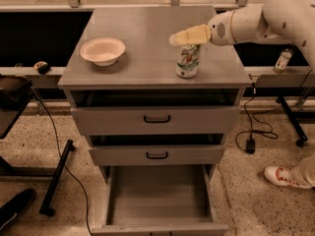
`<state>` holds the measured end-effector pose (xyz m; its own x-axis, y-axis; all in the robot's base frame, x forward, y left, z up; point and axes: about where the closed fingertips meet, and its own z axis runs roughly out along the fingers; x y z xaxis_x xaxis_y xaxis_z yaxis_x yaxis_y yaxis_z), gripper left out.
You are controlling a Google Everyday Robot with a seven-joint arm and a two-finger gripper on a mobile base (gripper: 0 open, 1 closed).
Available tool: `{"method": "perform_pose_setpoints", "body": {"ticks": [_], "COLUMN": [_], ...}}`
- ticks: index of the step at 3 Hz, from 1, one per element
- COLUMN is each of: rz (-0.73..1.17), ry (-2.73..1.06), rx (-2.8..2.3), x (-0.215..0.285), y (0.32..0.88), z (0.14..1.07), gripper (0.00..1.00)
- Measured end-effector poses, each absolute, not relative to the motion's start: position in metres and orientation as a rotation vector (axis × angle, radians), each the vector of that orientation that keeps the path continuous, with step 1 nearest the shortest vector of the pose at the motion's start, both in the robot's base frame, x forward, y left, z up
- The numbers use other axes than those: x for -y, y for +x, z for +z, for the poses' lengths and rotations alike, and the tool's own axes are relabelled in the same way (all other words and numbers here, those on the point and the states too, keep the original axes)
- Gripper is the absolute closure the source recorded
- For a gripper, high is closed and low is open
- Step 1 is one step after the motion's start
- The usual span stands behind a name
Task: Pick 7up can from bottom drawer and place on counter
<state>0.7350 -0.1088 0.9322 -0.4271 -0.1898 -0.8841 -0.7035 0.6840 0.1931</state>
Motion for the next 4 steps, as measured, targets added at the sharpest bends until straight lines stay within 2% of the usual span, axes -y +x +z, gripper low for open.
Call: {"method": "perform_pose_setpoints", "body": {"ticks": [1,3,4], "rz": [0.637,0.461,0.454], "ry": [-0.76,-0.776,-0.764], "rx": [-1.902,-1.724,-1.722], "x": [0.117,0.177,0.181], "y": [0.735,0.716,0.717], "z": [0.945,0.997,0.998], "gripper": [0.0,0.0,0.0]}}
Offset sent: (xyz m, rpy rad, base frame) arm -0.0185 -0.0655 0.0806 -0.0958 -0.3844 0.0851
